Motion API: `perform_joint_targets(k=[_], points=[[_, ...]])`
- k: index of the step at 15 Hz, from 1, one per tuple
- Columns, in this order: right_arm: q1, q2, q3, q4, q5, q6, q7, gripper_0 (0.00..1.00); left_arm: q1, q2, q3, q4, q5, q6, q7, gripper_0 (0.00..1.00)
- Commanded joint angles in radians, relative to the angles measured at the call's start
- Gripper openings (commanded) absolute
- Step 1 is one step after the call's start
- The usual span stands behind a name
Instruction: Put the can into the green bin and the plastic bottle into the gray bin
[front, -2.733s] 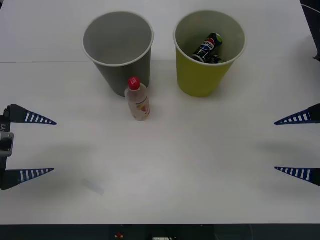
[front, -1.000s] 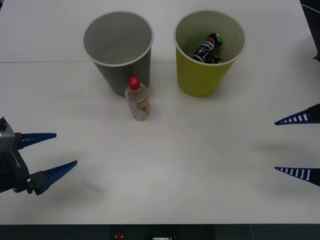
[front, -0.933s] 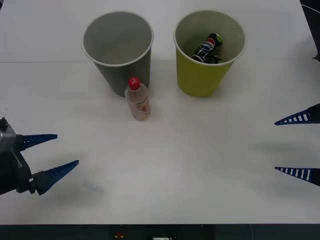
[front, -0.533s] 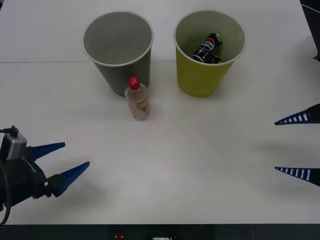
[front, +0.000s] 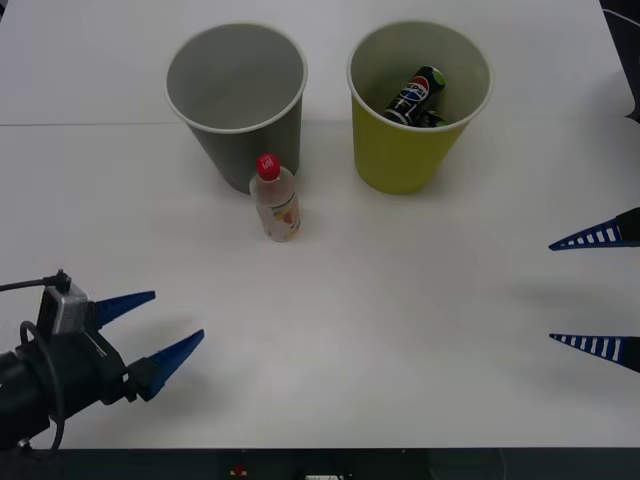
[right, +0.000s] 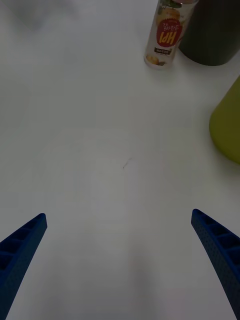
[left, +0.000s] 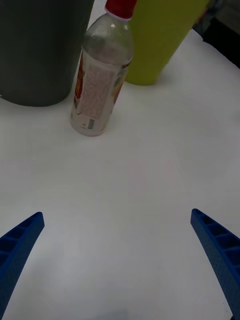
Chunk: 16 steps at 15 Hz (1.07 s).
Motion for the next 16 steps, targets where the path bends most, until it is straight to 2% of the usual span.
perform_joint_targets(k=[1, 7, 11, 13, 16], points=[[0.000, 0.000, 0.000, 0.000, 0.000, 0.000, 0.000, 1.00, -0.051, -0.042, -0.053, 0.043, 0.049, -0.001, -0.141, 1.00], [0.000, 0.000, 0.000, 0.000, 0.000, 0.000, 0.000, 1.00, -0.104, -0.111, -0.135, 0.083, 0.166, -0.003, -0.373, 1.00], [0.000, 0.000, 0.000, 0.000, 0.000, 0.000, 0.000, 1.00, -0.152, -0.180, -0.182, 0.198, 0.241, -0.102, -0.515, 1.00], [0.000, 0.000, 0.000, 0.000, 0.000, 0.000, 0.000, 1.00, -0.196, -0.206, -0.239, 0.281, 0.352, -0.202, -0.583, 1.00], [0.000, 0.000, 0.000, 0.000, 0.000, 0.000, 0.000, 1.00, -0.282, -0.210, -0.366, 0.393, 0.620, -0.354, -0.798, 1.00]])
